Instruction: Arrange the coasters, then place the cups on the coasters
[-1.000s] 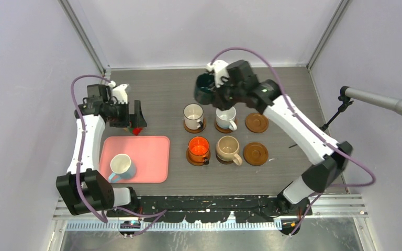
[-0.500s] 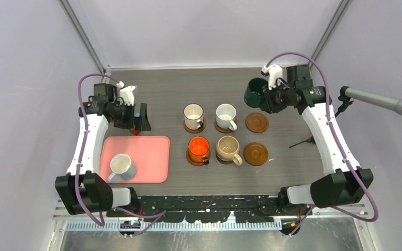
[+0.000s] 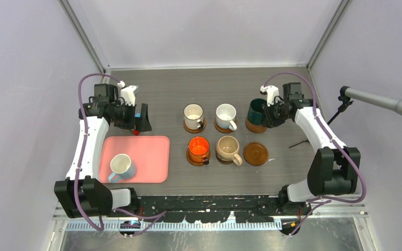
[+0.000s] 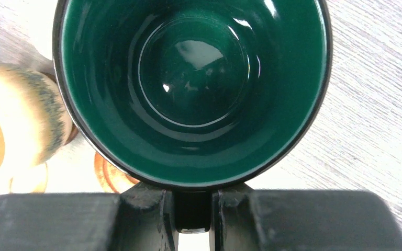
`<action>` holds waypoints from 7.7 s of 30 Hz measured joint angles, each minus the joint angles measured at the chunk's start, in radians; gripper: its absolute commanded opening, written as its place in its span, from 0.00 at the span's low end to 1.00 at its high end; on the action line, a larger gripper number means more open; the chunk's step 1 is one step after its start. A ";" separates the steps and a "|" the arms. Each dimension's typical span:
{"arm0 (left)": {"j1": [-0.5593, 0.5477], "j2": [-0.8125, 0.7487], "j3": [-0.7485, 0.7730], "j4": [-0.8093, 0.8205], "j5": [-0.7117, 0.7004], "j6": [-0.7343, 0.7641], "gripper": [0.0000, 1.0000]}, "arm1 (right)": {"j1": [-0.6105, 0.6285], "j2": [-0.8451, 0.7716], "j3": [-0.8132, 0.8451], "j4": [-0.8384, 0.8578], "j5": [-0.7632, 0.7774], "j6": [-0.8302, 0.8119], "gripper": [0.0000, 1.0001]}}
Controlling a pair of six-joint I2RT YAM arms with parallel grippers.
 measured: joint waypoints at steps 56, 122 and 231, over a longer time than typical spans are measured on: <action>0.000 0.004 -0.011 0.012 -0.036 -0.011 1.00 | -0.026 0.095 -0.245 0.408 0.056 -0.032 0.66; 0.791 -0.014 -0.359 -0.494 -0.050 1.402 0.69 | 0.207 0.018 0.276 -0.113 -0.066 0.177 0.71; -0.003 -0.136 -0.410 0.015 -0.117 0.412 0.84 | 0.314 0.059 0.272 -0.124 -0.009 0.254 0.75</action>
